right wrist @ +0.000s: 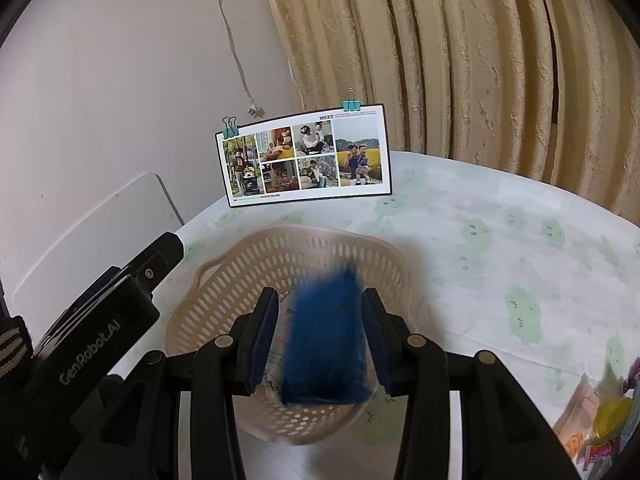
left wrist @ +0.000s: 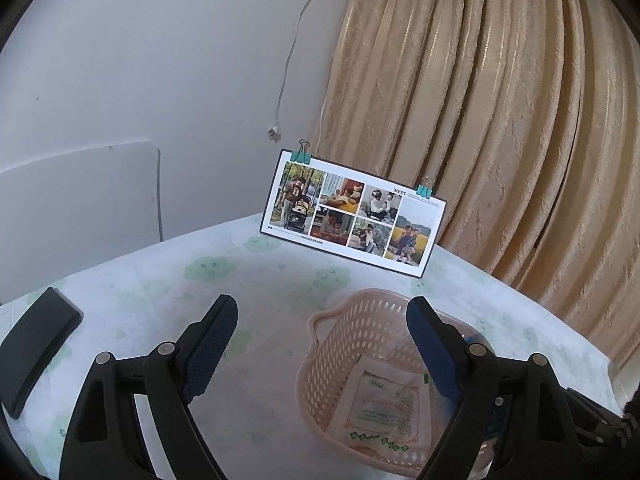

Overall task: Organize snacks
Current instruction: 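Open the left tool to drop the white bag while the right tool drops the blue pack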

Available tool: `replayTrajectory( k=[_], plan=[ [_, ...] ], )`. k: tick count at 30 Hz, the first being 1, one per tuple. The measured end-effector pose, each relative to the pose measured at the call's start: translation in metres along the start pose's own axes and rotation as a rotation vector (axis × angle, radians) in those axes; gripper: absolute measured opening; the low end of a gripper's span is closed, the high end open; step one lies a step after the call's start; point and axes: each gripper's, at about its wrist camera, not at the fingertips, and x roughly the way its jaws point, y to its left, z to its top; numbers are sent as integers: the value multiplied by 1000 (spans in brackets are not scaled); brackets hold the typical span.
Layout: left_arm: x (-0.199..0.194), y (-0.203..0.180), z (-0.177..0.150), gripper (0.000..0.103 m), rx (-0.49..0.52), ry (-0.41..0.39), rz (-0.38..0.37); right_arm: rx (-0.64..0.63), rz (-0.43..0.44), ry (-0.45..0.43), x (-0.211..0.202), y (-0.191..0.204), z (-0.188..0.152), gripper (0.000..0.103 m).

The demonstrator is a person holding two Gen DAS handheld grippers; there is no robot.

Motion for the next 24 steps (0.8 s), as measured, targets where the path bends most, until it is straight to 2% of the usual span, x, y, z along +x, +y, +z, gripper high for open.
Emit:
replayTrajectory(
  k=[24],
  plan=[
    [-4,-6,-1,87,31,-2,-13,53,-86,-60,-31,-24,-23,43]
  ],
)
